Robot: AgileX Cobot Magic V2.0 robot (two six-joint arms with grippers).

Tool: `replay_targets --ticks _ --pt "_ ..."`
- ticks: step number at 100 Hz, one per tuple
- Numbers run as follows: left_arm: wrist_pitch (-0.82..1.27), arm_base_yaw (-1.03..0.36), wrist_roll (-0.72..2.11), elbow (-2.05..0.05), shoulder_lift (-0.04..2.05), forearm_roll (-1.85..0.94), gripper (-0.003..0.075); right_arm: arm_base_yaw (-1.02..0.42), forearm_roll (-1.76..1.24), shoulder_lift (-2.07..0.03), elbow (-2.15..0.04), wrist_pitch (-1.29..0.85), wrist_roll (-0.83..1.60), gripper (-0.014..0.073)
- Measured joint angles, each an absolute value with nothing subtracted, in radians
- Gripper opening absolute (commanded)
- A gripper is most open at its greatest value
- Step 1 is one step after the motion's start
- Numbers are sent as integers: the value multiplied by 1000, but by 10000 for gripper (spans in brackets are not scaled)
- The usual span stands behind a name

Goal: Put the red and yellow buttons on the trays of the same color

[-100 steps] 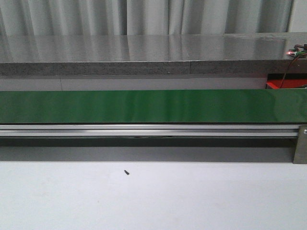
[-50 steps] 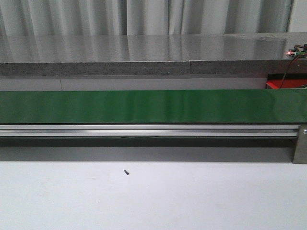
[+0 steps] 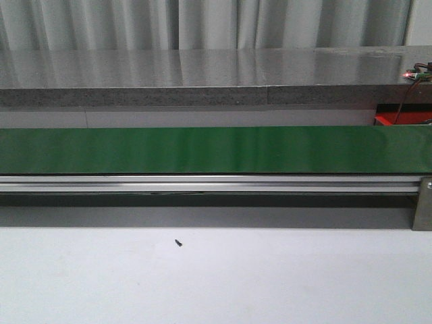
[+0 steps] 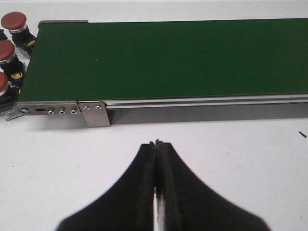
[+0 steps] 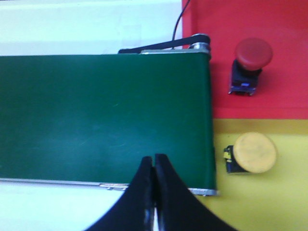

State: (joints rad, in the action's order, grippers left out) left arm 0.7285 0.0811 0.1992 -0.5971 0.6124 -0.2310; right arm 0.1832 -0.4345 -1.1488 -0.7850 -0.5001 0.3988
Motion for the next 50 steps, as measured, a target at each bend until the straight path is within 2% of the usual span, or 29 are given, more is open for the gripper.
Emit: replay_targets --ticks 26,50 --pt "729 81 199 -597 612 -231 -20 71 -443 -990 -592 -383 395 -122" --pt "729 81 199 -597 612 -231 -20 45 -445 -800 -496 -332 395 -122"
